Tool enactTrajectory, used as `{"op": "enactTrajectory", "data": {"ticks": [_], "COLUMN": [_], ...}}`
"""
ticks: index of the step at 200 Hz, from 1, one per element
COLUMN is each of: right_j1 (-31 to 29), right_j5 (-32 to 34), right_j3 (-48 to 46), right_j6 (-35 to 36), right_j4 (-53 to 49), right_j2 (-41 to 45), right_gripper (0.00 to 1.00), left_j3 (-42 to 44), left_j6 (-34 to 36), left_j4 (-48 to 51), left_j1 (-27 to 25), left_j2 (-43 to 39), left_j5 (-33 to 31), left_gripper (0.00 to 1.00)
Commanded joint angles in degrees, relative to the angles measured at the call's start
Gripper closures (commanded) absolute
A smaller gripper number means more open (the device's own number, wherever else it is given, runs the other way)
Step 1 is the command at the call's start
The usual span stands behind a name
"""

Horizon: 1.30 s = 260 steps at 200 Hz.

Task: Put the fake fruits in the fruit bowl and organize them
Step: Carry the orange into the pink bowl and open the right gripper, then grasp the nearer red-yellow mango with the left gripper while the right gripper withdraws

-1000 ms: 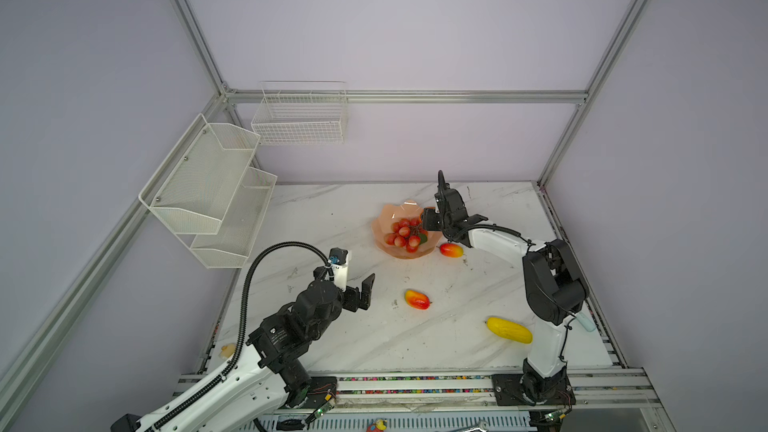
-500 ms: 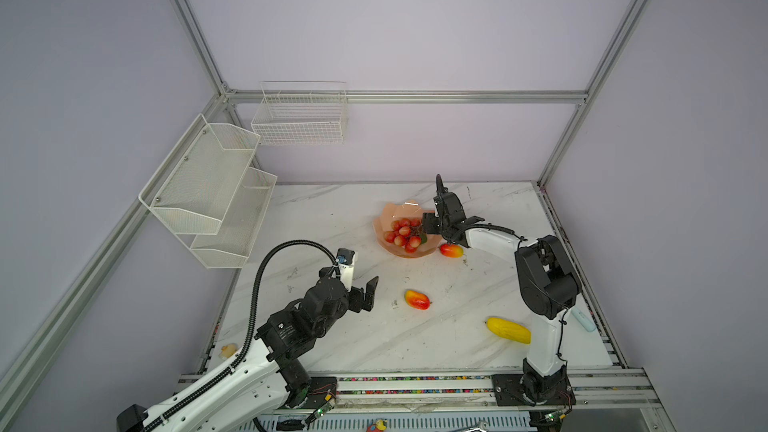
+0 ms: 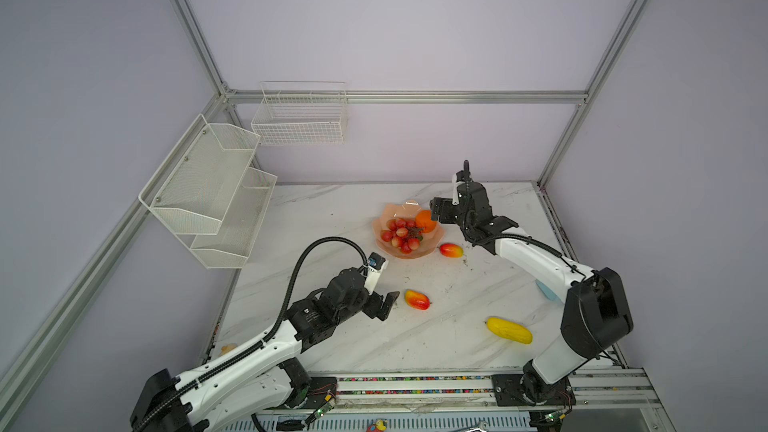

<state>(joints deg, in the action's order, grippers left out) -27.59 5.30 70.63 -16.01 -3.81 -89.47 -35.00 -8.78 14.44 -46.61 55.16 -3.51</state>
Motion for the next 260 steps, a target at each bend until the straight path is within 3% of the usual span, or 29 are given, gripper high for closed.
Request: {"op": "enactTrajectory", "data": {"ticks": [1,31,56,77,133,165,232,260], "right_j1": [0.35,-0.06,-1.62,-2.19,-2.73,-2.9,-2.93,-2.9], "right_j5": [-2.07,-9.84,-16.35,-17.0,-21.56,-25.72,-27.66,-28.3], "right_j3": [-6.78,-20.72,-34.84,-40.11,-45.66,-47.23,-48.57,-48.31], "right_j6": [-0.78,-7.12,-14.56,-16.43,-20.36,-21.25,-20.94,-21.16], "right_j4": [-4.43,-8.15,-4.77,-6.81,-9.85,-10.12,-11.5,-9.95], "right_j2": [8.96,23.3,33.35,38.99,50.22,53.32,56.07,54.88], "right_gripper": [0.09,0.07,0.03,0.03,0.03,0.03,0.03,0.03], "left_j3": [-0.54,-2.99,-5.87,-7.64,-8.29,-11.45,-12.68,-13.76], "left_j6": [7.42,17.96,24.44,28.5,36.1,38.52,38.54,39.12], "left_j4": [-6.2,-7.26,-7.49,-9.63,-17.95,-15.86,-19.45,-17.7], "left_j1": [-0.48,-0.52,-0.54,-0.64,-1.33,-1.28,-1.28,-1.29], "left_j2": [3.82,12.02,18.07,21.38,27.75,32.7,37.81,39.46], "left_j5": [6.81,11.99,11.82,14.51,14.42,17.37,19.85,20.33], "left_gripper": [0.02,0.02,0.02,0.02,0.0,0.01,0.12,0.22]}}
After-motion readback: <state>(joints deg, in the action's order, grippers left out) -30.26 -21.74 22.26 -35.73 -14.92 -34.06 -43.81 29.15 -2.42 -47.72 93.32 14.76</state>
